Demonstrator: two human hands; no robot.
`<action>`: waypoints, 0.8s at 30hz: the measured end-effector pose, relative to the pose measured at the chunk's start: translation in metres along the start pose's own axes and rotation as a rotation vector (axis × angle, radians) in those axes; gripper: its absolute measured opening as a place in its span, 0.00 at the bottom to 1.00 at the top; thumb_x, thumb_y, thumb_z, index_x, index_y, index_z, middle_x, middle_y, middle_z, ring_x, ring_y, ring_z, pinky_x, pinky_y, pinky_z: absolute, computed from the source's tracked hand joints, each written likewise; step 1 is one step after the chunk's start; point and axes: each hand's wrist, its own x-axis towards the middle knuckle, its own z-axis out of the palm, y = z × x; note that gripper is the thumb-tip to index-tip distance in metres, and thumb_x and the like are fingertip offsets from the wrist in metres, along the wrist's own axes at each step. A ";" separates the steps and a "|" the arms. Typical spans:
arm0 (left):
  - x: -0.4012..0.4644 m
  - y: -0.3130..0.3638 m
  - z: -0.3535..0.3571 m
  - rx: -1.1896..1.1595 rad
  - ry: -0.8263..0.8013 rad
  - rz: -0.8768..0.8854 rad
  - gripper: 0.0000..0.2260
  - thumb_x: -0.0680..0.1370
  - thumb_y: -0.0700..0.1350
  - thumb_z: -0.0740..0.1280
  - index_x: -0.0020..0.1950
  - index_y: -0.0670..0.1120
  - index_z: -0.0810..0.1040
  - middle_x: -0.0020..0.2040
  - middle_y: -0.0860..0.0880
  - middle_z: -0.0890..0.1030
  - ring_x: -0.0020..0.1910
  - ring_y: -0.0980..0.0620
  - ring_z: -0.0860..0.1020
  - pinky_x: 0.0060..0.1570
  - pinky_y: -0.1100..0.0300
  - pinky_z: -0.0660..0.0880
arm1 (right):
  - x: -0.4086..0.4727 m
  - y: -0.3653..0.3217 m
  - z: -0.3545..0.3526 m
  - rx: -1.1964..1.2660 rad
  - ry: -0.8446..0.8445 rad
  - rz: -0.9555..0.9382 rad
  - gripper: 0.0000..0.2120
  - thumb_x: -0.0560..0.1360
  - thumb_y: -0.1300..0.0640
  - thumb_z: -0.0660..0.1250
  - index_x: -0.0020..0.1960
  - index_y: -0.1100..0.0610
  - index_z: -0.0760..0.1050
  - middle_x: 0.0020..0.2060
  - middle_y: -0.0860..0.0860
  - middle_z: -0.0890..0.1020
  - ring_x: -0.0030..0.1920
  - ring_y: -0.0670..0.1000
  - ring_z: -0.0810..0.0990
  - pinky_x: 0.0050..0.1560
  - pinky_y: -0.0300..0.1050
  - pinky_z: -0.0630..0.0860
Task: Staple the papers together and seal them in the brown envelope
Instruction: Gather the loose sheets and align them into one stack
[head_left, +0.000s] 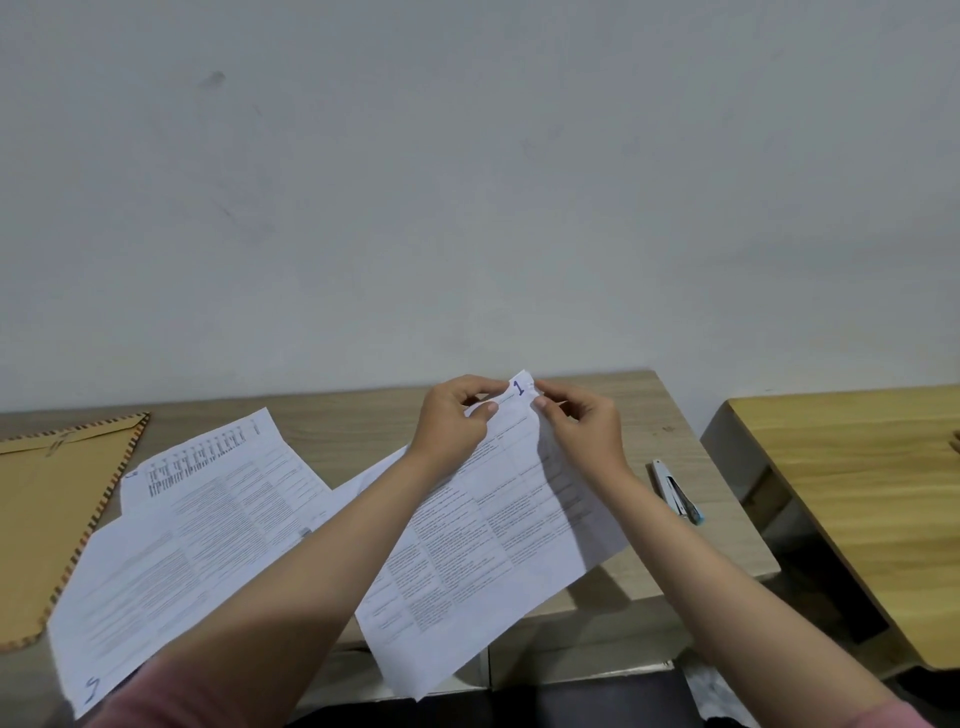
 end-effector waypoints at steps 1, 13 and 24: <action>-0.001 0.000 -0.001 0.003 -0.008 0.007 0.13 0.75 0.33 0.67 0.52 0.47 0.83 0.48 0.57 0.82 0.37 0.67 0.76 0.40 0.75 0.71 | 0.000 -0.001 0.000 0.006 -0.009 0.009 0.09 0.72 0.62 0.70 0.51 0.55 0.82 0.45 0.49 0.85 0.43 0.49 0.81 0.49 0.48 0.77; -0.004 -0.003 -0.015 -0.024 -0.002 -0.016 0.14 0.75 0.33 0.66 0.53 0.50 0.83 0.48 0.58 0.82 0.39 0.63 0.77 0.43 0.72 0.73 | 0.005 -0.018 0.005 -0.061 -0.218 -0.010 0.14 0.74 0.60 0.68 0.60 0.54 0.79 0.44 0.56 0.83 0.38 0.45 0.75 0.43 0.36 0.73; -0.008 -0.001 -0.023 -0.052 0.030 -0.030 0.17 0.76 0.32 0.65 0.51 0.54 0.83 0.47 0.60 0.82 0.47 0.60 0.80 0.47 0.69 0.75 | 0.000 -0.027 0.010 -0.079 -0.095 -0.038 0.11 0.69 0.63 0.73 0.51 0.54 0.82 0.44 0.45 0.84 0.35 0.42 0.78 0.40 0.34 0.75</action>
